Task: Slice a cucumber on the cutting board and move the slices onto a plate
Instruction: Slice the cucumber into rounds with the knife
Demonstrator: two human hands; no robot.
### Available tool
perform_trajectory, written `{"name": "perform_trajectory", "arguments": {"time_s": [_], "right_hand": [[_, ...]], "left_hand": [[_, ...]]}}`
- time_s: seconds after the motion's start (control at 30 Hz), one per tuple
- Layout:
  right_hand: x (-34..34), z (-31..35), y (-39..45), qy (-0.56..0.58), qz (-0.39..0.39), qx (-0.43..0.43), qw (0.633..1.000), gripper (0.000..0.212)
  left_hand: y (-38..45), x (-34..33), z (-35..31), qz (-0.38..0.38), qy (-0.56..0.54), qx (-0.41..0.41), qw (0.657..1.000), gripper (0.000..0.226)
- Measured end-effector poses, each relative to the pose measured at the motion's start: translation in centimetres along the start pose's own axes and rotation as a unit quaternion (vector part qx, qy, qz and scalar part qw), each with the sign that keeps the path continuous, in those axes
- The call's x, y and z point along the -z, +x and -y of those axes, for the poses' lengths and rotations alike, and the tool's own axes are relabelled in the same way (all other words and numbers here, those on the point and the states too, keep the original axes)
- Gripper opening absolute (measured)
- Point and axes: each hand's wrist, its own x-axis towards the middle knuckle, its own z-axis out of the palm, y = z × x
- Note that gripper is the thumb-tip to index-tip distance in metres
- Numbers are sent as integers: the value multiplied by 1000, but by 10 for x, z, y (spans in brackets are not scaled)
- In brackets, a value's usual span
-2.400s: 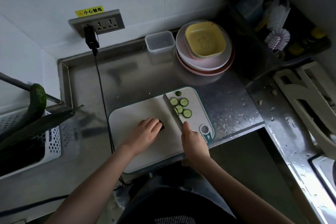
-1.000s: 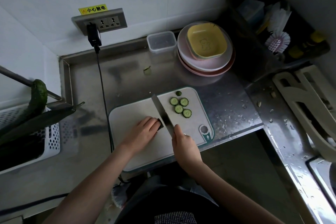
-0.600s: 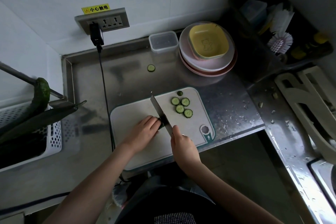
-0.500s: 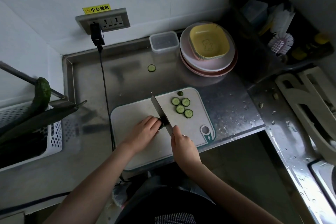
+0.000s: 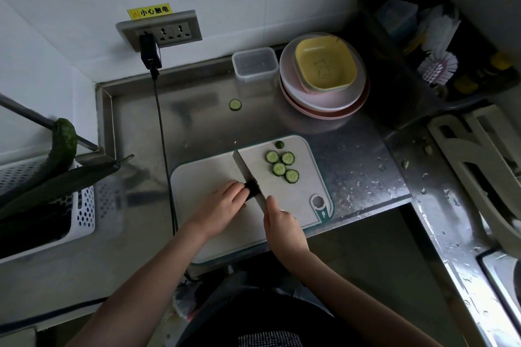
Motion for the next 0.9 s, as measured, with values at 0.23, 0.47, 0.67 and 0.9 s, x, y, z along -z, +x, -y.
{"name": "perform_trajectory", "arguments": {"time_s": [0.23,0.47,0.67,0.9], "right_hand": [[-5,-1,4,-11,40,-15,999,11],[0,-2,6,-38,48,-20,998,3],[19,-20,8,-22,-17,-75,997,5],[14,-1,-5,-13,-9,1,1000,8]], "left_hand": [[-2,-1,0,16,-23,3,1000,64],[-1,-2,1,-24,-13,0,1000,37],[-1,-1,0,-21,-8,21,1000,28],[4,5,1,-10,24,12,1000,25]]}}
